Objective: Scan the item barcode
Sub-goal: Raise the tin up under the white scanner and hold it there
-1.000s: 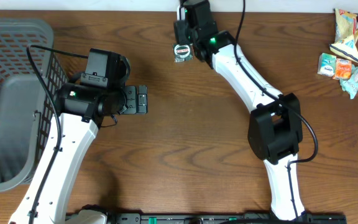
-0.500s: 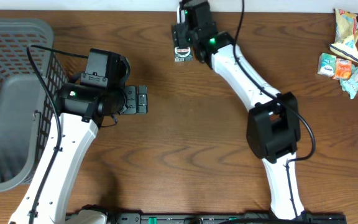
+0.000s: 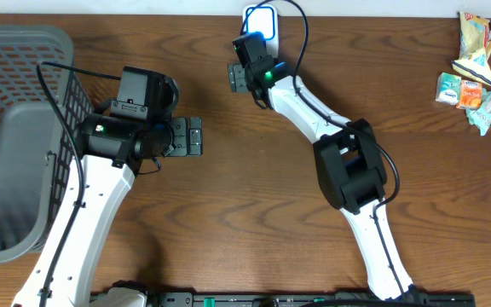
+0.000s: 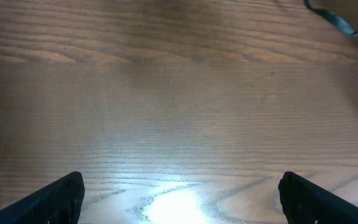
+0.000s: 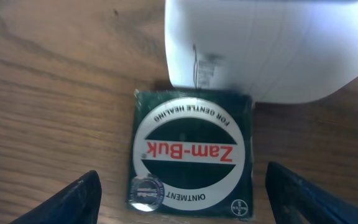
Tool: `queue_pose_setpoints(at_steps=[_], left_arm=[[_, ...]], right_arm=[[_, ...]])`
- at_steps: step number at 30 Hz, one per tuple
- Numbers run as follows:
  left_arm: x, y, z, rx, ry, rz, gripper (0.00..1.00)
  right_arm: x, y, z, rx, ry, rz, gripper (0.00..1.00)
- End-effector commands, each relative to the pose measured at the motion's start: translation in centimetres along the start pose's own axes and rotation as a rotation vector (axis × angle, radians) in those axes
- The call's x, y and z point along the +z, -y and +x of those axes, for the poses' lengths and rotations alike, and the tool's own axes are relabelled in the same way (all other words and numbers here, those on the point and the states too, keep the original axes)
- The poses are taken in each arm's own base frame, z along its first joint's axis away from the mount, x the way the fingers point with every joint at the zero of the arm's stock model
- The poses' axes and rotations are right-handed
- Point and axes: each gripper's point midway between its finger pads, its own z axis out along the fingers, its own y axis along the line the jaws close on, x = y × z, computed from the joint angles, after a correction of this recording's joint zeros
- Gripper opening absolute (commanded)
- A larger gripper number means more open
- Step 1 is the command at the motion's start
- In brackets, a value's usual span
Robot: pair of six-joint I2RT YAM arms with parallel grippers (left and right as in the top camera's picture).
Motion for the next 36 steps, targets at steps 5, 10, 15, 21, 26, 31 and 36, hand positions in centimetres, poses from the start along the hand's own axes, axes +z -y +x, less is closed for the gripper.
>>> queue_pose_setpoints(at_steps=[5,10,15,21,26,31,36], left_arm=[[-0.5,0.0,-0.4,0.006,0.019,-0.002,0.98],[-0.5,0.0,-0.4,0.006,0.019,-0.002,0.98],[-0.5,0.0,-0.4,0.006,0.019,-0.002,0.98],[-0.5,0.0,-0.4,0.006,0.019,-0.002,0.98],[-0.5,0.0,-0.4,0.006,0.019,-0.002,0.98],[-0.5,0.0,-0.4,0.006,0.019,-0.002,0.98],[-0.5,0.0,-0.4,0.006,0.019,-0.002,0.98]], right_arm=[[1.2,0.1,0.4,0.018,0.01,0.022,0.72],[3.2,0.2,1.7,0.016,0.002,0.024,0.71],[3.4,0.1,1.9,0.015,0.001,0.024,0.57],[2.8,-0.2,1.1,0.016,0.017,0.016,0.45],[0.3,-0.8,-1.5,0.027,0.067,-0.008,0.45],[-3.5,-1.3,-5.2,0.041,0.144,-0.034,0.47],[-7.4,-1.5,-9.0,0.02,0.241,-0.054,0.48]])
